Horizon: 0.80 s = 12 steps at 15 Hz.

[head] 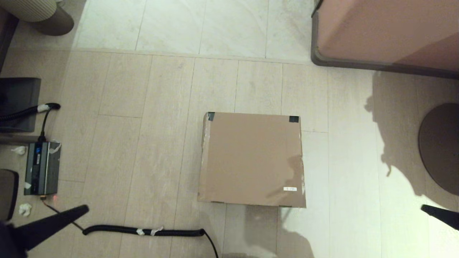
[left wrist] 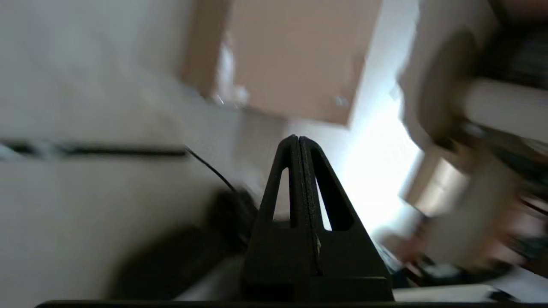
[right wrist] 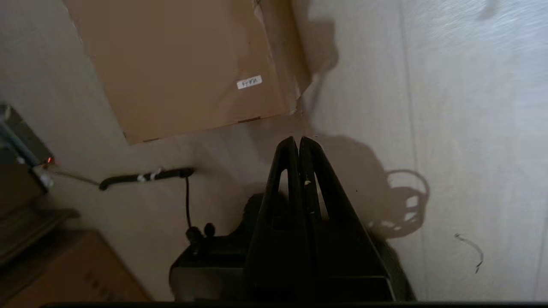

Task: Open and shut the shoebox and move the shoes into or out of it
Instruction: Open the shoe box

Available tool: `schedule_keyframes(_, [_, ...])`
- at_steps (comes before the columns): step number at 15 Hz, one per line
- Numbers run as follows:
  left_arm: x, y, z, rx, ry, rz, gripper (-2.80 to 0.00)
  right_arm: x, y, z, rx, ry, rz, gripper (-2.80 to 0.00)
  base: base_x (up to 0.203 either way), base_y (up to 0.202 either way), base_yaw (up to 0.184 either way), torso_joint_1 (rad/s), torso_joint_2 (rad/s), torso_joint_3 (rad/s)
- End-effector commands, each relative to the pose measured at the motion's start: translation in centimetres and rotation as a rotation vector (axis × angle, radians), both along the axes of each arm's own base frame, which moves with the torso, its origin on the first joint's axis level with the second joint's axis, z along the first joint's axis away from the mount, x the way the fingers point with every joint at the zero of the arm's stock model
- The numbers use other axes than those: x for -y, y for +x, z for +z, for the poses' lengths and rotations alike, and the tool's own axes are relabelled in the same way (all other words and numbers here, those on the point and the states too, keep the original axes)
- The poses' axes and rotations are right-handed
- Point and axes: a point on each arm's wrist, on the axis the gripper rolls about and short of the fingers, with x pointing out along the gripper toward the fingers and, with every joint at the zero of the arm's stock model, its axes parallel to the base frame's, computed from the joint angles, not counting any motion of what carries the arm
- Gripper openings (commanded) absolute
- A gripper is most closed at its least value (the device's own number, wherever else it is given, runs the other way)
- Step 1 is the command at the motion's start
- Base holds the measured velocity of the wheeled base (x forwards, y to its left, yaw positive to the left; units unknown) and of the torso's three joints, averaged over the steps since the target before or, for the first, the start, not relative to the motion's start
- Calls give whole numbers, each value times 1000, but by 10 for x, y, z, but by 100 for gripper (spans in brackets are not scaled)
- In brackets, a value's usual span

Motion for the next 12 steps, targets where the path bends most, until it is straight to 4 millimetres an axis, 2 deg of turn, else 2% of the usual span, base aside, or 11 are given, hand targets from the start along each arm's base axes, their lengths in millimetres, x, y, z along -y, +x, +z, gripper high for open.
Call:
schedule_keyframes(1, [5, 58, -27, -242, -35, -65, -280, -2, 59, -27, -204, 24, 54, -280, 0, 0, 0, 0, 0, 0])
schedule_keyframes(3, [10, 100, -49, -314, -63, -108, -280, -6, 98, -50, -233, 21, 124, -280, 0, 0, 0, 0, 0, 0])
schedule_keyframes(6, [18, 159, -99, -394, -78, -141, -280, -15, 156, -99, -230, 4, 192, -280, 0, 0, 0, 0, 0, 0])
schedule_keyframes(8, [26, 190, -130, -381, -66, -144, -280, -19, 185, -134, -188, -6, 213, -280, 0, 0, 0, 0, 0, 0])
schedule_keyframes(9, [32, 205, -141, -348, -55, -138, -280, -21, 197, -150, -166, -11, 217, -280, 0, 0, 0, 0, 0, 0])
schedule_keyframes(11, [44, 228, -143, -226, -38, -127, -280, -25, 214, -165, -60, -23, 225, -280, 0, 0, 0, 0, 0, 0])
schedule_keyframes(12, [49, 238, -149, -225, -31, -124, -280, -27, 220, -177, -63, -26, 227, -280, 0, 0, 0, 0, 0, 0])
